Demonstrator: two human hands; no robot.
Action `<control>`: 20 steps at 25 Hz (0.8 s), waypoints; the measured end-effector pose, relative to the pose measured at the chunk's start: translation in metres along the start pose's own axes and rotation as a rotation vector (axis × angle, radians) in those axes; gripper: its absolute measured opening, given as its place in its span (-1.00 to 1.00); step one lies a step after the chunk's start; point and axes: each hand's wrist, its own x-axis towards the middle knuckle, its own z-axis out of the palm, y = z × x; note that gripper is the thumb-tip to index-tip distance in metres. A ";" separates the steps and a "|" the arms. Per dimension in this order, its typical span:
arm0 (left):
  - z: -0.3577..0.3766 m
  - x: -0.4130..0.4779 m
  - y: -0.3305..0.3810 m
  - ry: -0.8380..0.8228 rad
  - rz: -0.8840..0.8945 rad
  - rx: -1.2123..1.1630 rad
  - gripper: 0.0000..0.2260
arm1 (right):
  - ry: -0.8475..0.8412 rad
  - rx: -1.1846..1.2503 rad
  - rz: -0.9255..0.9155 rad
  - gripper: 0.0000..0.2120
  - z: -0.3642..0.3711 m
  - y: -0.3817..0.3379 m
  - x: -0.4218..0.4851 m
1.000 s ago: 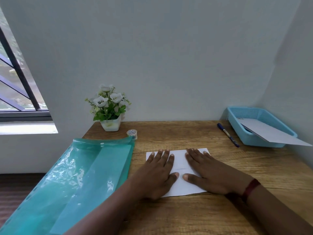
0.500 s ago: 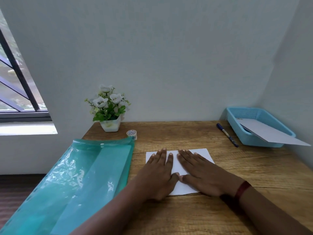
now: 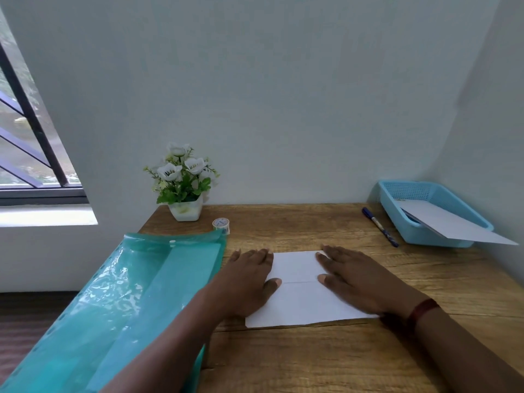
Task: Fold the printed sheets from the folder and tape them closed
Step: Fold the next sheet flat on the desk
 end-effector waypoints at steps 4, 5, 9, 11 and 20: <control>-0.008 -0.001 -0.013 0.059 0.019 -0.070 -0.33 | 0.074 0.102 -0.008 -0.40 -0.003 0.007 -0.001; -0.008 0.000 -0.016 0.079 0.015 -0.084 -0.31 | 0.091 0.149 0.005 -0.39 -0.004 0.009 -0.001; -0.005 0.002 -0.020 0.115 0.004 -0.191 -0.29 | 0.167 0.280 0.010 -0.40 -0.005 0.014 -0.004; -0.004 0.003 -0.020 0.121 -0.004 -0.241 -0.32 | 0.173 0.294 0.000 -0.42 -0.006 0.016 -0.004; 0.001 0.009 -0.011 0.075 -0.070 -0.212 -0.23 | 0.087 0.298 0.002 -0.35 -0.009 0.013 -0.003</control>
